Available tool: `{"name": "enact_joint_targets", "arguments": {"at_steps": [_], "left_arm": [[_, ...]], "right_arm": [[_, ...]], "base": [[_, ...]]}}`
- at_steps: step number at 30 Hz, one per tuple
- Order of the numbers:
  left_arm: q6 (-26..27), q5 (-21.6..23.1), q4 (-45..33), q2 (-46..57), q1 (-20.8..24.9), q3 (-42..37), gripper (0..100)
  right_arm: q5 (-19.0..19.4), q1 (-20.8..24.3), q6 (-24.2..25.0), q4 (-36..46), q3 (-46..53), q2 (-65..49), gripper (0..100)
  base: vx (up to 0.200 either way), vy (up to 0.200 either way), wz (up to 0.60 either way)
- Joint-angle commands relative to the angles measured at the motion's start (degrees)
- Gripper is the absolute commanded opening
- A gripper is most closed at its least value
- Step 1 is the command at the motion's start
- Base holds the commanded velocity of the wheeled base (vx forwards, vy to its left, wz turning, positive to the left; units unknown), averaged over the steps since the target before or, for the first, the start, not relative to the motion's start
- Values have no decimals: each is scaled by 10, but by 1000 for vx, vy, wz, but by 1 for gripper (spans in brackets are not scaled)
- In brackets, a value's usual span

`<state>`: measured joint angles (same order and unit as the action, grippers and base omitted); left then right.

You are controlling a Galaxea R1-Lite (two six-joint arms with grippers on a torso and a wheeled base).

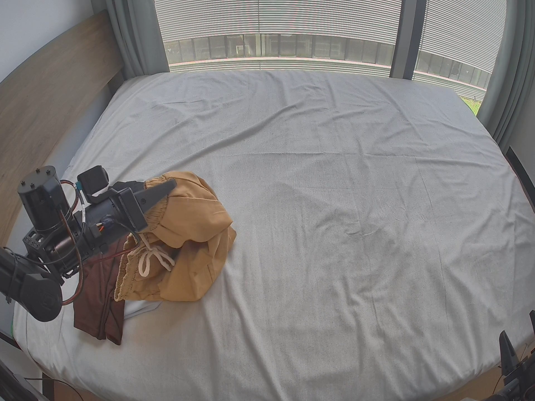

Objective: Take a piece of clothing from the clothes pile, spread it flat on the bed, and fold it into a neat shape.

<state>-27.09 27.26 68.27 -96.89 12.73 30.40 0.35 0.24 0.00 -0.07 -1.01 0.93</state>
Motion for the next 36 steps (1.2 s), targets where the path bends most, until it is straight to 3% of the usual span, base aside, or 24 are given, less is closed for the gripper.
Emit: {"name": "enact_joint_targets", "arguments": {"at_steps": [1,9,22,36], "left_arm": [[-8,3,40,-8,21,-2,0],[-103,-10,119,-11,98,18,0],[-151,-55,145,-13,173,62,0],[-176,-58,145,-15,227,148,0]], "right_arm": [[1,0,0,0,10,-9,100],[1,0,0,0,10,-9,100],[1,0,0,0,10,-9,100],[1,0,0,0,10,-9,100]], "base": [[0,0,0],[0,0,0],[0,0,0],[0,0,0]]}}
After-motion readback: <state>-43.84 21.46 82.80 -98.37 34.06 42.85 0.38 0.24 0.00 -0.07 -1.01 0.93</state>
